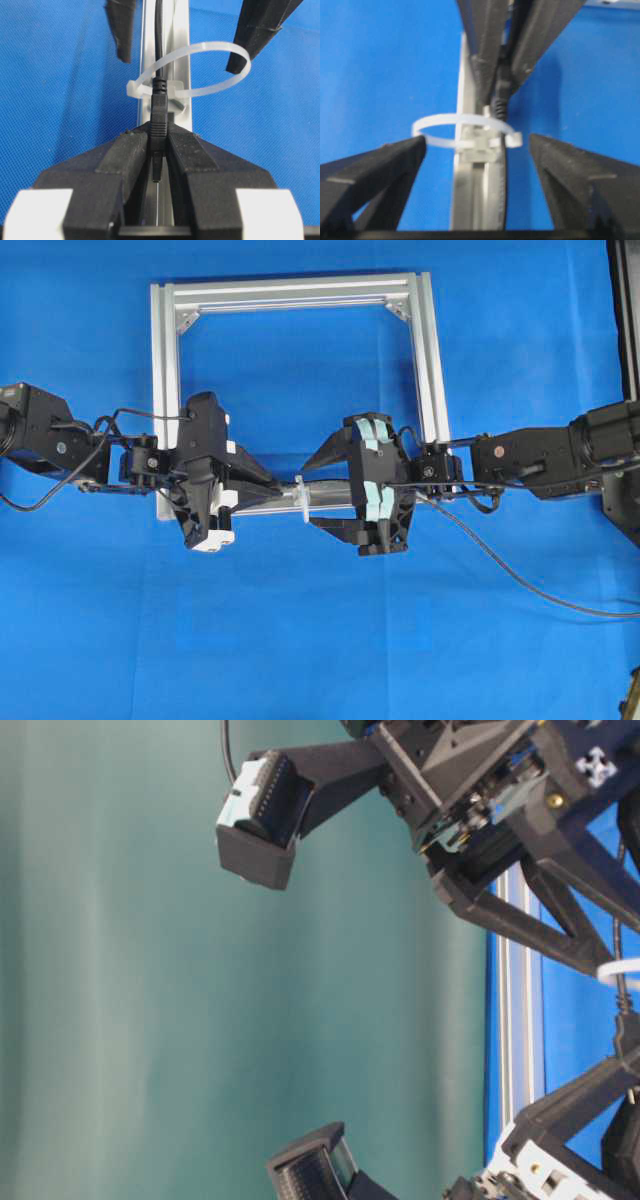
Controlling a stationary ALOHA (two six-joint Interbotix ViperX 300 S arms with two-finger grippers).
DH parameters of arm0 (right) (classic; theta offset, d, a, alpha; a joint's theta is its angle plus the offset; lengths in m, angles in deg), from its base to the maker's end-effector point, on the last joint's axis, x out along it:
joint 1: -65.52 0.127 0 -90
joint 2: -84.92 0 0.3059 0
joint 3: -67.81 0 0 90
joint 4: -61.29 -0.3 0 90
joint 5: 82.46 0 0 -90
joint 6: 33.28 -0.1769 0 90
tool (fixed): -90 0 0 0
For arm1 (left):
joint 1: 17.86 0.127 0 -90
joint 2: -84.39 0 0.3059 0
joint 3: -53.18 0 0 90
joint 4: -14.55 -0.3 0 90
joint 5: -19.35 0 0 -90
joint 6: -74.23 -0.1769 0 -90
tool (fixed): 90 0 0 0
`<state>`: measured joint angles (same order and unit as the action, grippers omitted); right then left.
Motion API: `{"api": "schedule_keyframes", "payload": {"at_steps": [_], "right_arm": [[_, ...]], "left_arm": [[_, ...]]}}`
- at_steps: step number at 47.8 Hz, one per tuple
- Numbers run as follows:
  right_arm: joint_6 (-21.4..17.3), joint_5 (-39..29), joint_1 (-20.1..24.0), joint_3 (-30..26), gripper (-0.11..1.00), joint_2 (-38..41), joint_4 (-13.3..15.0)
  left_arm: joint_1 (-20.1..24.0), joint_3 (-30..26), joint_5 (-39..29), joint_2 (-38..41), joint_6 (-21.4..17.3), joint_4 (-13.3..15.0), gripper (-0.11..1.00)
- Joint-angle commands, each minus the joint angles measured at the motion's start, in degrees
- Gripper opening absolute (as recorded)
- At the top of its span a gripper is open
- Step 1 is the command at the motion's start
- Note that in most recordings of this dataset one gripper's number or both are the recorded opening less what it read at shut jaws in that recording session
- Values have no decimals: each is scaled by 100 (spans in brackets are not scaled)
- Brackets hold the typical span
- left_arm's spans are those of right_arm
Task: Insert the wire through the string loop located in the center.
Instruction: 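Open the right gripper and pull the plug leftward with the left gripper, then hold the cable taut through the loop with the left gripper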
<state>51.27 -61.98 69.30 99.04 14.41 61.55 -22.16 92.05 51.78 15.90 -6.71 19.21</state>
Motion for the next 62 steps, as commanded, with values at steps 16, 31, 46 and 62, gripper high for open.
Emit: {"api": "schedule_keyframes", "payload": {"at_steps": [16,31,46,62], "right_arm": [[9,26,9,-44,96,-123,0],[18,18,9,-18,96,-149,9],[70,18,9,-9,96,-158,9],[105,0,9,35,96,-176,9]], "left_arm": [[26,9,26,-176,-26,18,7],[-9,888,0,-949,-26,18,7],[-88,1907,-9,-1854,35,9,7],[-264,2558,-246,-2689,97,18,7]]}}
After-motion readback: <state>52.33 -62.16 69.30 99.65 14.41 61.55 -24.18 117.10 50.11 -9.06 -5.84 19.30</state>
